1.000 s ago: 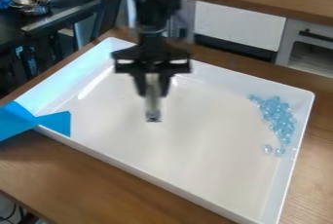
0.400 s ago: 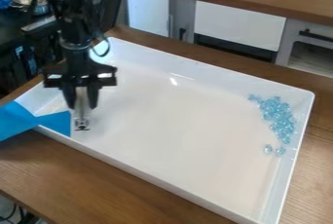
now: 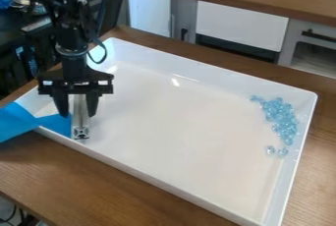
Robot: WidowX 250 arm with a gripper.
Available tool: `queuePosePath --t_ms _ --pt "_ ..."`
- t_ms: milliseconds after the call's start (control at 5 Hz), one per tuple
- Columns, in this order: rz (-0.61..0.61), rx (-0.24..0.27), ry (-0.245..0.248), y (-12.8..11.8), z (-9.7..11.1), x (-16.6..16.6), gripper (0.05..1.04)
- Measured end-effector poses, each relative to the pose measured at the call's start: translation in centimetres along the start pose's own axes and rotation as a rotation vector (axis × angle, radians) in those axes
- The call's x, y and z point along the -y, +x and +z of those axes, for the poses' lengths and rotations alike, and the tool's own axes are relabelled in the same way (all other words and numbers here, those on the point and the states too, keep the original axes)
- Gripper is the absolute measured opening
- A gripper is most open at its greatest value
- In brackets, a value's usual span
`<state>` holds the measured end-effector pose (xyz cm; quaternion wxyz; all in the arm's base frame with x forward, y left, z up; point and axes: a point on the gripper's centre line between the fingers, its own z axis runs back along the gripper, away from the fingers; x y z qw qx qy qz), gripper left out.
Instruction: Sweep into pile
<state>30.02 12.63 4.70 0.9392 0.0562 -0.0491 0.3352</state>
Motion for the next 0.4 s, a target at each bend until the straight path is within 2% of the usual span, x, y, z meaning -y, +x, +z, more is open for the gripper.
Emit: queuePosePath --t_ms 200,400 --pt "-0.005 0.044 -0.027 -0.1 0.7 0.3 0.989" --pt "-0.089 0.149 -0.097 -0.1 3.9 0.6 1.005"
